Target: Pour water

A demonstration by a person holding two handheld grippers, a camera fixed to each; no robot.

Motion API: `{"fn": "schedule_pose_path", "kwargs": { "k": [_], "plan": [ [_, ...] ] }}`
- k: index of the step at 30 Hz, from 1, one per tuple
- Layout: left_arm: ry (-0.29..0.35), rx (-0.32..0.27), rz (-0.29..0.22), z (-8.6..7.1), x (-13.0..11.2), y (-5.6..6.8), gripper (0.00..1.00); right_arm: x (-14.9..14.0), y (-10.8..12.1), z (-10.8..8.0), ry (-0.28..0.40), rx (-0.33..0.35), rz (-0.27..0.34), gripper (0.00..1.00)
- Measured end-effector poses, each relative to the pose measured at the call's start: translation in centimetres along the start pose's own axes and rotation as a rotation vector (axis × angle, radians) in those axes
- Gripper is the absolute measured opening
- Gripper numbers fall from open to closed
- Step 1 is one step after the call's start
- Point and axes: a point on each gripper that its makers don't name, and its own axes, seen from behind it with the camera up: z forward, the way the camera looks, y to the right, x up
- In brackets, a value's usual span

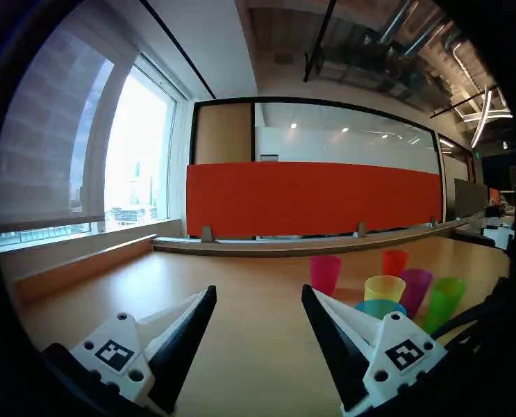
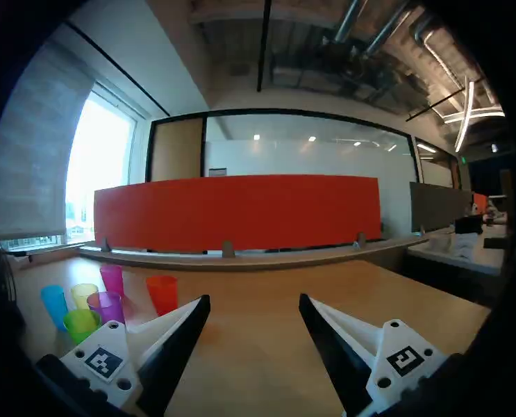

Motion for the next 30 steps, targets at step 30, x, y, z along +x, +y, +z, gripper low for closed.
{"fn": "schedule_pose_path", "kwargs": {
  "k": [30],
  "plan": [
    [0.000, 0.000, 0.000, 0.01, 0.01, 0.03, 0.91, -0.55, -0.14, 0.05, -0.009, -0.003, -0.028, 0.99]
  ]
}}
